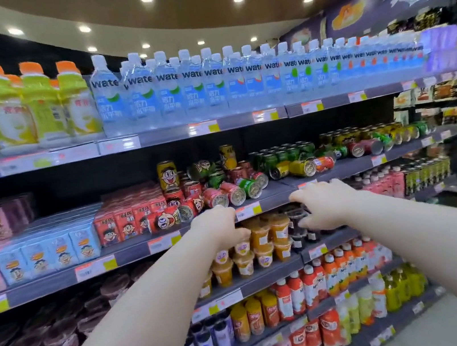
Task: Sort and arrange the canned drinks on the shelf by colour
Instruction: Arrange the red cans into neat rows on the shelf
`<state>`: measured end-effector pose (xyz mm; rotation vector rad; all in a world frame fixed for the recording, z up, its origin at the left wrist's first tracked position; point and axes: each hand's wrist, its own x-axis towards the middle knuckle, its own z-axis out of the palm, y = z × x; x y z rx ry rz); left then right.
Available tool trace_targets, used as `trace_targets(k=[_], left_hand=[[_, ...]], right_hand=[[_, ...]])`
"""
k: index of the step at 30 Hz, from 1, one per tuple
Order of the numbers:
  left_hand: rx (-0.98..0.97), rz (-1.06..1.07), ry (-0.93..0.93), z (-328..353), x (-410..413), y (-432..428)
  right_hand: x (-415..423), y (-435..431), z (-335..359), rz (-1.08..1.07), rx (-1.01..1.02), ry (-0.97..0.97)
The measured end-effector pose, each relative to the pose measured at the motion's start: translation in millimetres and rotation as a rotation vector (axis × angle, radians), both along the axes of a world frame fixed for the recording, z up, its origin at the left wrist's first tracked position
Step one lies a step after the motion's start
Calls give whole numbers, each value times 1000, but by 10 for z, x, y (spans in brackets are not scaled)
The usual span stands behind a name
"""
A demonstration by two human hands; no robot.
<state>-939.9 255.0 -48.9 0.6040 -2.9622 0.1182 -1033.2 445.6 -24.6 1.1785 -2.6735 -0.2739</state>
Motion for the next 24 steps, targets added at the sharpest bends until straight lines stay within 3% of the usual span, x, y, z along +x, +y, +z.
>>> trace_targets(k=[14,24], left_hand=[[-25,1,12,-363,-1324,-915],[-58,255,172,-437,-1322,-1693]], right_hand=[[-1339,-1088,-217,150,23,-74],[-2007,-2122,-305,559,-59,-157]])
